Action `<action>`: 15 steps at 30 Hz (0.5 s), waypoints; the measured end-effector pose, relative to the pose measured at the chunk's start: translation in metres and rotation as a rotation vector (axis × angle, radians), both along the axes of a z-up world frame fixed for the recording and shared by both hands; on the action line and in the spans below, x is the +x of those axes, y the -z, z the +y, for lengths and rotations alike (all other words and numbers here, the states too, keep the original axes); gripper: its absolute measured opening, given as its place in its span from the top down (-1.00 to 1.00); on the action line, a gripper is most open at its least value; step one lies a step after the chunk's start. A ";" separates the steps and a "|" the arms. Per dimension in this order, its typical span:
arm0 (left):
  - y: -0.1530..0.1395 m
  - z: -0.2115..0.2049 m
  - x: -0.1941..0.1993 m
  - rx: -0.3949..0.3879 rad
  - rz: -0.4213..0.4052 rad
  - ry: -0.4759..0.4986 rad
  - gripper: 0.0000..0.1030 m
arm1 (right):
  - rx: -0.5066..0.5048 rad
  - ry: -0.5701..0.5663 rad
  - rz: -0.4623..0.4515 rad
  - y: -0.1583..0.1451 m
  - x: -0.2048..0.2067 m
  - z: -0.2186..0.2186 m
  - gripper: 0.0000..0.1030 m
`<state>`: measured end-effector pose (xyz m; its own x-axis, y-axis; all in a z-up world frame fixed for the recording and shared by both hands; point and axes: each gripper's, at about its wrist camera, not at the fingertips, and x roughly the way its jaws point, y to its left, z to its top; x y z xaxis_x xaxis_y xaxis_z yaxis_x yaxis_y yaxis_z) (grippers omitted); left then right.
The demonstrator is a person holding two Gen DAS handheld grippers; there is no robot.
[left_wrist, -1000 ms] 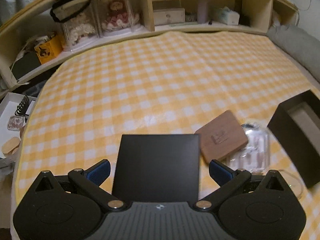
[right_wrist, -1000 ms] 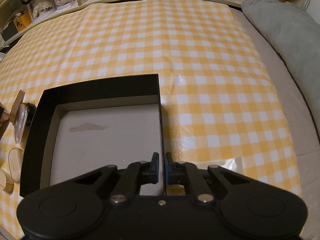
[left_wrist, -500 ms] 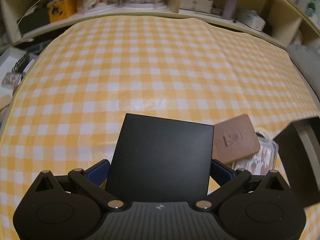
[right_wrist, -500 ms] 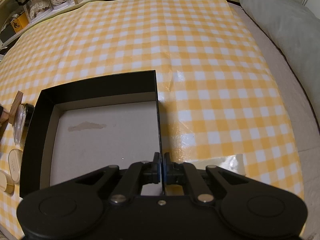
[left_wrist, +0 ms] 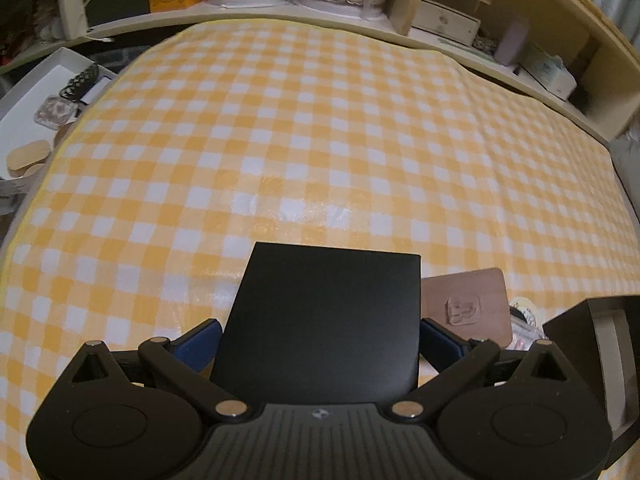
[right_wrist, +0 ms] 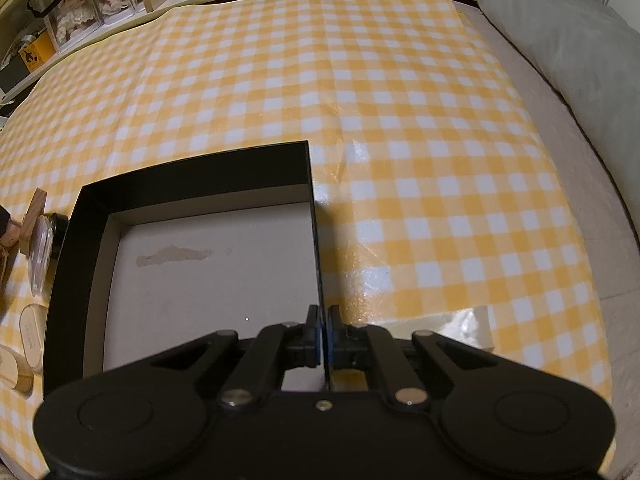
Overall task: Organize rigid objects
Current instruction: 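Lift the small black box with the left tool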
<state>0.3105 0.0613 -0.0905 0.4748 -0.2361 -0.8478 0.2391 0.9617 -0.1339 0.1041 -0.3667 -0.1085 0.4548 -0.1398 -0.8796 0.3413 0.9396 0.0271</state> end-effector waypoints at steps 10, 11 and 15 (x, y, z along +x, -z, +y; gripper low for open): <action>-0.020 0.008 -0.017 -0.046 -0.028 -0.073 -0.96 | 0.002 -0.001 0.000 -0.001 -0.001 0.000 0.93; -0.022 0.010 -0.019 -0.047 -0.034 -0.074 -0.96 | 0.001 0.000 0.000 0.000 0.000 0.000 0.93; -0.037 -0.001 -0.031 -0.034 -0.076 -0.066 -0.96 | 0.002 -0.001 -0.001 -0.001 -0.001 0.000 0.93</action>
